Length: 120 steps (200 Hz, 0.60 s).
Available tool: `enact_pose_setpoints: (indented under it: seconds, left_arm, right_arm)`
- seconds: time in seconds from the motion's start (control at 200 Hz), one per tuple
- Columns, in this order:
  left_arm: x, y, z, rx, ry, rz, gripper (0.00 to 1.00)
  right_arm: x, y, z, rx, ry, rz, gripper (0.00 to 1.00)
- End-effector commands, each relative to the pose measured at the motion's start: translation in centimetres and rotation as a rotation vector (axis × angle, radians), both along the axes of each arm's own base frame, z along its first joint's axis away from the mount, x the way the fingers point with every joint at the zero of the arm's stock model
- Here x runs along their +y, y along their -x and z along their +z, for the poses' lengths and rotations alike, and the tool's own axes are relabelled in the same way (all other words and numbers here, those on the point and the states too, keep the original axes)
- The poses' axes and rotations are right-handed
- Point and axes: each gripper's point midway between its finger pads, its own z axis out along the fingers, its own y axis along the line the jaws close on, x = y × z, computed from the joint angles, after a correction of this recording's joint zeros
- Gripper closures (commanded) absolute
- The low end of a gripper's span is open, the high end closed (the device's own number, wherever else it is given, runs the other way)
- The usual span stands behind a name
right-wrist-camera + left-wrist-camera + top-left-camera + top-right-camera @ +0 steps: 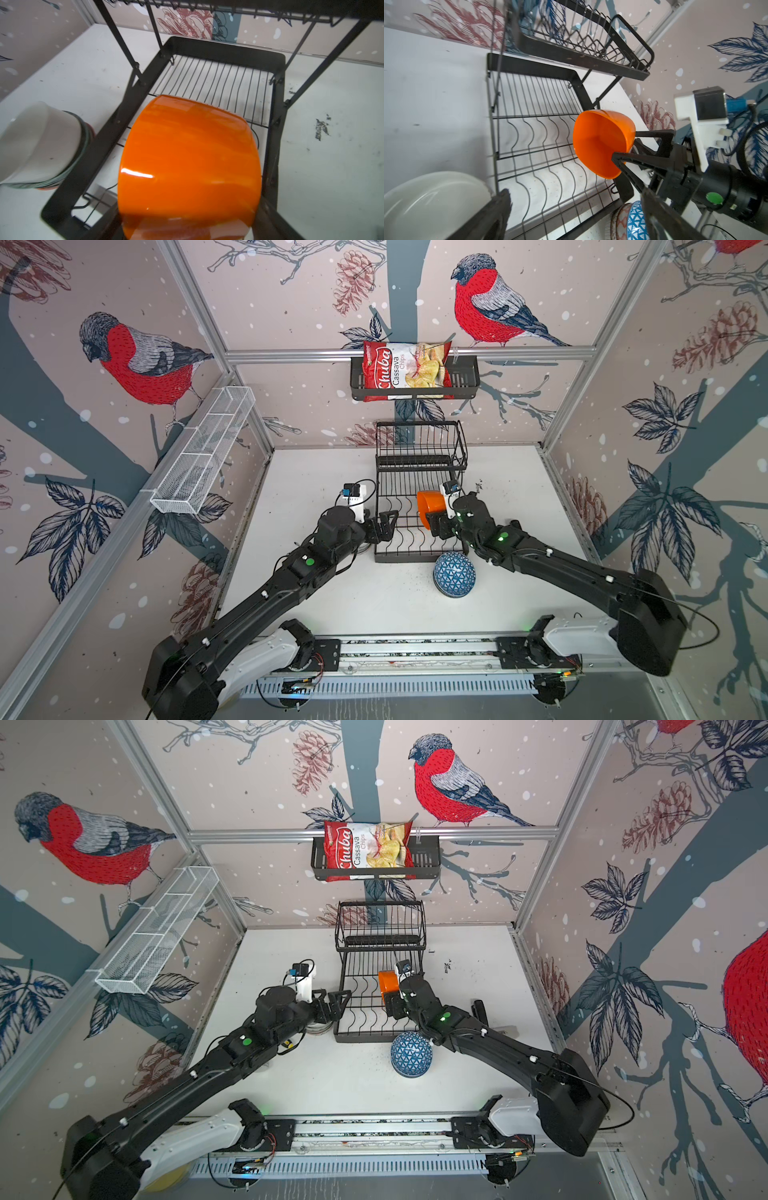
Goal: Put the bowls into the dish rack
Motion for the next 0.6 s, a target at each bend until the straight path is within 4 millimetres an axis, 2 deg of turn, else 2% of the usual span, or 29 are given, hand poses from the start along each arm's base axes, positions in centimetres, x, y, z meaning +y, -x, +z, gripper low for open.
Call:
enact_pose_setpoints:
  seconds: [0.0,0.235,0.595]
  left_arm:
    - [2.0,0.1,-0.7,-0.006,-0.054,0.077,0.04]
    - [4.2,0.5,-1.5,0.0,-0.088,0.16,0.04]
    - [5.0,0.5,-2.2,0.0,-0.118,0.19,0.03]
  right_arm:
    - [-0.5,-2.2,1.1,-0.106,0.046,-0.086,0.31]
    - [0.0,-4.1,-0.6,-0.167,0.18,-0.14,0.29]
    - [1.2,-6.5,-1.5,-0.269,0.427,-0.175,0.26]
